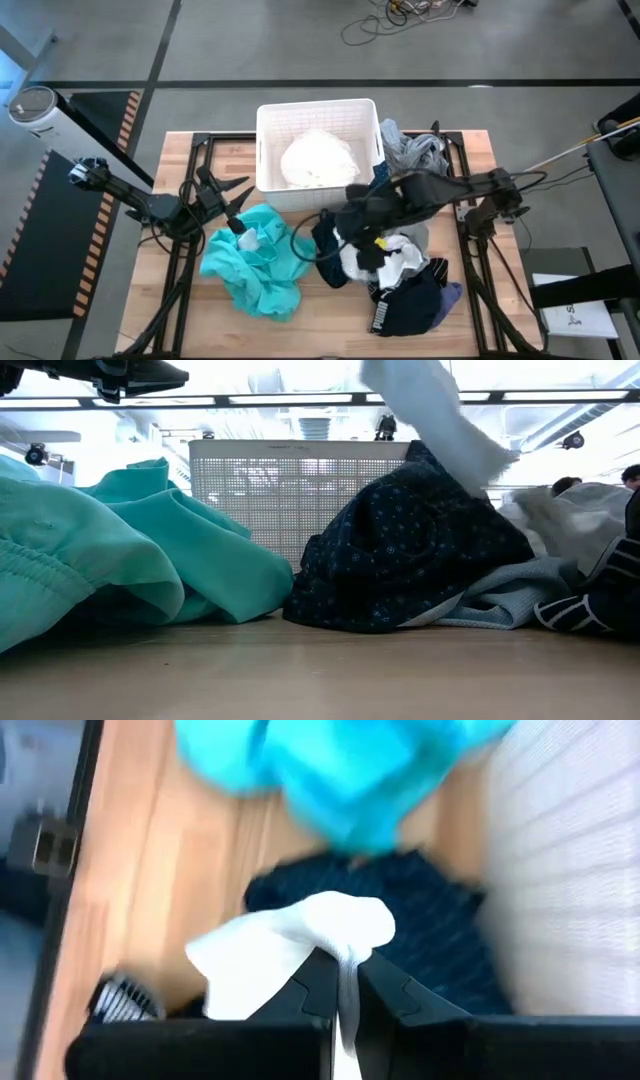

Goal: Sort clothes
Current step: Put the white sock into the white laundry bin

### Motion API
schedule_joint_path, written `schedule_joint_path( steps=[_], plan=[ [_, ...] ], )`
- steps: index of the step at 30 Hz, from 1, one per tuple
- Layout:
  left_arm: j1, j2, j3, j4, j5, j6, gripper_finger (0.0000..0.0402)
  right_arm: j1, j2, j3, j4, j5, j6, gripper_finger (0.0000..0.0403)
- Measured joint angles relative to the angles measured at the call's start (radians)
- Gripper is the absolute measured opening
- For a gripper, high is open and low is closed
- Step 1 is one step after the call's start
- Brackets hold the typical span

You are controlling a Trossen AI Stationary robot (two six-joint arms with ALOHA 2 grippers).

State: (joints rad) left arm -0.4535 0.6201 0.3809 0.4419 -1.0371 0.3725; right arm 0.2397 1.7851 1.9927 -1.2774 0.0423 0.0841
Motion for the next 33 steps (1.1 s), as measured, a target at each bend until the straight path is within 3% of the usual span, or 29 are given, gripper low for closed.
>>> schedule_joint_path(
  steps=[8, 17, 25, 33],
  plan=[
    [0.0, 0.0, 0.0, 0.0, 0.0, 0.0, 0.0114, -0.011, -0.001, 0.231, 0.002, 0.333, -0.121, 0.0],
    [0.0, 0.0, 0.0, 0.0, 0.0, 0.0, 0.0114, -0.133, -0.001, 0.34, 0.092, 0.584, -0.27, 0.0],
    [0.0, 0.0, 0.0, 0.0, 0.0, 0.0, 0.0114, -0.308, 0.005, 0.341, 0.245, 0.551, -0.399, 0.0],
    [0.0, 0.0, 0.0, 0.001, 0.0, 0.0, 0.0114, -0.461, 0.043, 0.34, 0.264, 0.443, -0.323, 0.0]
  ],
)
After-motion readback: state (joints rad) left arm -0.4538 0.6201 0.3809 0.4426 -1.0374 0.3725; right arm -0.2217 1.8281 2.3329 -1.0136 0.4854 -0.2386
